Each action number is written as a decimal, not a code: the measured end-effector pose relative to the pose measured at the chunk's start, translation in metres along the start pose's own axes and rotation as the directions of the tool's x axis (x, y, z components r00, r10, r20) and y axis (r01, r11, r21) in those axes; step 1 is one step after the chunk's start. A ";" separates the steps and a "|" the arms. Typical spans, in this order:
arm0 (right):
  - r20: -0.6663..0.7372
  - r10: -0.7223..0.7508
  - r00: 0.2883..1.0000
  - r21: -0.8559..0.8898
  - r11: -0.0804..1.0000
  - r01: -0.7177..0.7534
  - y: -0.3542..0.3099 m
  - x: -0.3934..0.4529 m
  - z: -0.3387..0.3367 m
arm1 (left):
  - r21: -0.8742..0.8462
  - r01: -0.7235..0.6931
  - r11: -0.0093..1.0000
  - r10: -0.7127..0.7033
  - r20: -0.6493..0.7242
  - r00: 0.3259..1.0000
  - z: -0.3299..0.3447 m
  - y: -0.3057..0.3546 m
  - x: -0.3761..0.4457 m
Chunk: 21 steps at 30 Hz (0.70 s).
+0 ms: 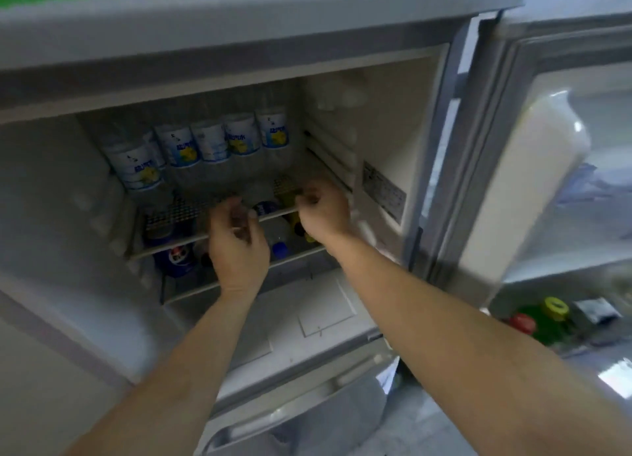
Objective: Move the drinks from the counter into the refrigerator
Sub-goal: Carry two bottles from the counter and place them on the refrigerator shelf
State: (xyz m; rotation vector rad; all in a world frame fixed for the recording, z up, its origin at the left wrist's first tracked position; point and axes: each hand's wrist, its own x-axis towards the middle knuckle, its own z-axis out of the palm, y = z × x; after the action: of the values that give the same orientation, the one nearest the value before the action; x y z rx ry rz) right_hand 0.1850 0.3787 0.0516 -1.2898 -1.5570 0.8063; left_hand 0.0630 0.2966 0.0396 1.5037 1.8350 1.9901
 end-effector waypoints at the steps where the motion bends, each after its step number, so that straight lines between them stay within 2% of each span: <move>1: 0.004 0.004 1.000 0.028 1.000 -0.004 0.007 -0.020 -0.014 | -0.053 -0.001 0.999 0.001 0.009 1.000 0.007 0.009 -0.020; 5: 0.005 0.073 0.997 0.092 0.993 -0.074 0.051 -0.110 -0.069 | -0.139 0.010 0.990 0.002 0.092 0.996 0.029 0.033 -0.105; 10: -0.128 0.246 0.961 0.104 0.967 -0.234 0.120 -0.227 -0.144 | -0.207 0.129 0.970 -0.066 0.287 0.956 0.052 0.056 -0.217; 12: -0.200 0.337 0.920 0.105 0.941 -0.322 0.147 -0.268 -0.180 | -0.225 0.175 0.959 -0.082 0.370 0.925 0.059 0.065 -0.258; 15: -0.321 0.489 0.811 0.164 0.872 -0.461 0.183 -0.325 -0.231 | -0.211 0.213 0.954 -0.082 0.500 0.862 0.066 0.074 -0.311; 17: -0.395 0.578 0.714 0.202 0.813 -0.546 0.206 -0.361 -0.261 | -0.196 0.212 0.957 -0.055 0.597 0.800 0.067 0.074 -0.343; 19: -0.444 0.668 0.597 0.278 0.736 -0.617 0.228 -0.398 -0.289 | -0.113 0.215 0.970 -0.070 0.718 0.693 0.066 0.063 -0.370; 20: -0.455 0.711 0.536 0.323 0.693 -0.645 0.239 -0.417 -0.301 | -0.031 0.230 0.973 -0.117 0.790 0.602 0.065 0.055 -0.383; 21: -0.461 0.747 0.478 0.365 0.651 -0.665 0.249 -0.437 -0.311 | 0.073 0.254 0.964 -0.191 0.856 0.480 0.064 0.043 -0.394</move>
State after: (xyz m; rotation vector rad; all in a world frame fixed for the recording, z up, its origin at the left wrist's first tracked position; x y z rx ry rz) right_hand 0.5726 -0.0089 -0.1696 -1.8917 -0.3997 0.8676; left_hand 0.3365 0.0927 -0.1731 1.6537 1.3612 0.8278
